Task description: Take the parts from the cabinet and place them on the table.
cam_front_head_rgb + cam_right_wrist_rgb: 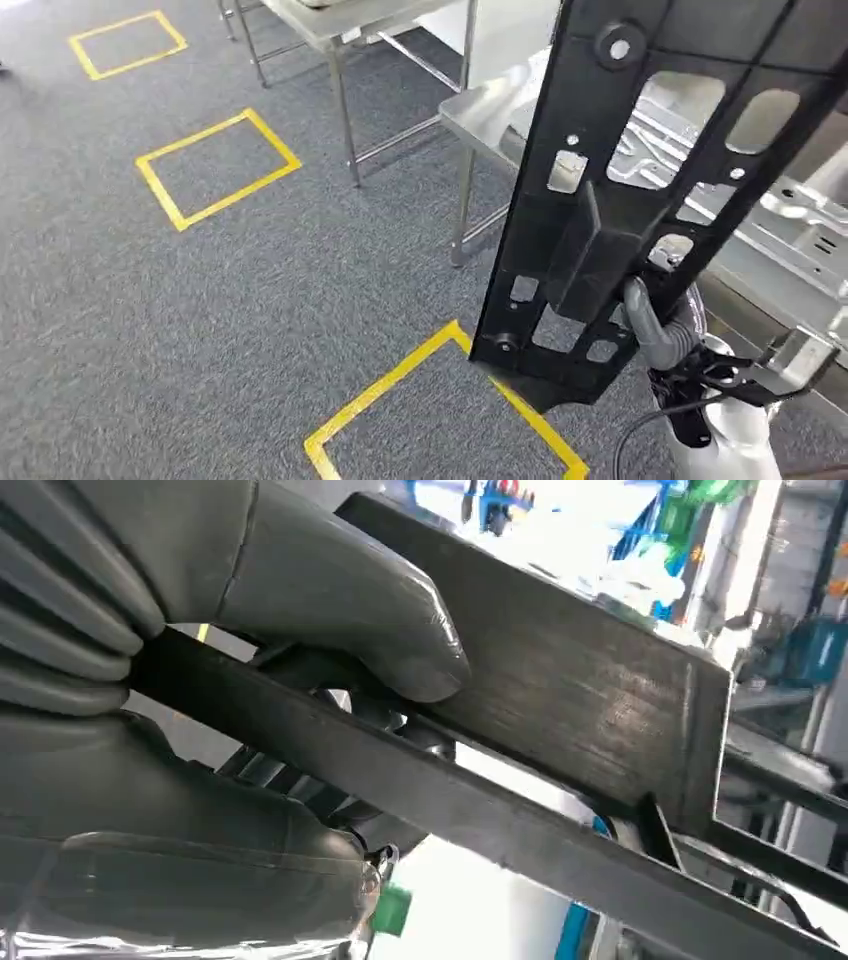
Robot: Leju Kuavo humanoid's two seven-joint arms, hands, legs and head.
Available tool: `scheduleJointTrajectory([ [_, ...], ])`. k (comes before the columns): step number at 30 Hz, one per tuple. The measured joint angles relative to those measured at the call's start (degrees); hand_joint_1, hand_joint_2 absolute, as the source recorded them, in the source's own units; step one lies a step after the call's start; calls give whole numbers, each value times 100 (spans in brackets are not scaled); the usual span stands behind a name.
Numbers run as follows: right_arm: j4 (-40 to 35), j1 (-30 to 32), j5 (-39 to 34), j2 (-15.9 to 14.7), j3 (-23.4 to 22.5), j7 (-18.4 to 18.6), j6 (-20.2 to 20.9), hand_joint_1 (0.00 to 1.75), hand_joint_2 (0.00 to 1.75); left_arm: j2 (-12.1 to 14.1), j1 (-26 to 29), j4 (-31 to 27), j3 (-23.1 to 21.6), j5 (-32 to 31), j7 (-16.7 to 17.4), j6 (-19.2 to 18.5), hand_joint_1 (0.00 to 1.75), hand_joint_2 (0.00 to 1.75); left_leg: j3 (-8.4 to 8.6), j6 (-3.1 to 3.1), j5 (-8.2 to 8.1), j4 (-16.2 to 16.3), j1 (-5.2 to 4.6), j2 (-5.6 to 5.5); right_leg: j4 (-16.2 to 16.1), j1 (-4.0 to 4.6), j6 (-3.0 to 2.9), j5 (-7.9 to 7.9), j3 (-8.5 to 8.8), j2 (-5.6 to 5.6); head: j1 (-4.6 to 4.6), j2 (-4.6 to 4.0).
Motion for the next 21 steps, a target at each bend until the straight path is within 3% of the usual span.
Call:
scheduleJointTrajectory([
  [1, 0, 25, -2, -2, -2, 0, 0, 175, 175, 0, 0, 0, 0, 0, -26, -15, 0, 175, -201, -10, -147, 417, -4, -36, 5, 5, -3, -2, -2, 62, 0, 0],
  [2, 0, 48, -2, -2, -4, 2, 0, 175, 175, 0, -26, 0, -2, 0, -28, -26, 0, 175, -326, -14, -187, 678, -4, -37, 9, 10, -4, -3, 0, 130, 0, 0],
  [3, 0, 67, -2, -2, -4, 2, 4, 175, 175, 0, -39, 0, -2, -2, -28, -31, 0, 175, -318, -10, -82, 655, -2, -37, 15, 10, -3, -3, 5, 200, 0, 0],
  [5, 0, 82, -4, -4, -7, 0, 11, 175, 175, 0, -30, 0, -2, -2, -28, -33, 0, 175, 11, 30, 418, -94, 1, -73, 39, 8, 5, -7, 9, 374, 0, 0],
  [6, 0, 86, -4, -7, -7, 0, 11, 175, 175, 0, -20, 0, -4, -2, -28, -35, 0, 175, 263, 59, 706, -665, 3, -229, 53, 6, 16, -12, 8, 456, 0, 0],
  [7, 0, 89, -11, -7, -9, -4, 13, 175, 175, 0, -8, 0, -2, -2, -33, -35, 0, 175, 375, 99, 684, -928, 24, -529, 57, -7, 38, -12, -12, 506, 2, 0],
  [8, -4, 81, -13, -11, -9, -9, 22, 175, 175, 0, -5, 0, -2, 0, -41, -39, 0, 175, 395, 101, 668, -1048, 38, -567, 96, 10, 89, -1, -64, 587, 0, 0],
  [11, -7, 98, -15, -22, -13, -9, 52, 175, 175, -2, -15, 0, -2, 11, -42, -39, 0, 175, 401, 176, 698, -1042, -4, -402, 35, -33, 226, 66, -106, 764, 0, 0],
  [12, -15, 102, -15, -48, -15, -9, 63, 175, 175, -20, -16, 0, -4, 11, -39, -39, 0, 175, 425, 232, 756, -1131, 54, -320, 54, -27, 244, 57, -110, 761, 0, 0],
  [13, -17, 101, -20, -67, -33, -11, 76, 175, 175, -17, -29, -2, -4, 11, -33, -35, 0, 175, 441, 257, 773, -1161, 45, -258, 156, 4, 257, -27, -156, 407, 2, 0],
  [14, -17, 63, -20, -96, -39, -11, 87, 175, 175, -17, -27, -2, -4, 11, -31, -33, 0, 175, 439, 295, 774, -1169, 41, -189, 445, 5, 276, -231, -298, 172, 0, 0],
  [16, -15, 49, -22, -94, -37, -11, 94, 175, 175, -15, 8, -2, -4, 11, -24, -33, 0, 175, 430, 300, 771, -1166, 17, -47, 1356, -20, 324, -662, -733, 25, 2, 0],
  [17, -9, 52, -22, -94, -39, -9, 94, 175, 175, -15, 23, -2, -2, 13, -22, -33, 0, 175, 425, 305, 764, -1164, 10, 32, 1724, -27, 344, -763, -910, 7, 2, 0],
  [18, 2, 53, -22, -94, -37, -9, 94, 175, 175, -17, 26, -2, -2, 15, -22, -39, 0, 175, 426, 301, 760, -1164, 9, 109, 1802, -33, 355, -718, -947, -6, 2, 0],
  [19, 9, 47, -24, -94, -39, -7, 94, 175, 175, -17, 20, -2, -2, 24, -22, -44, 0, 175, 431, 296, 751, -1163, 9, 178, 1588, -44, 364, -547, -832, -21, 2, 0],
  [21, 9, 31, -28, -98, -37, -7, 96, 175, 175, -28, 14, 0, -2, 28, -35, -59, 0, 175, 463, 262, 726, -1159, 10, 288, 585, -49, 350, -75, -274, -167, 2, 0],
])
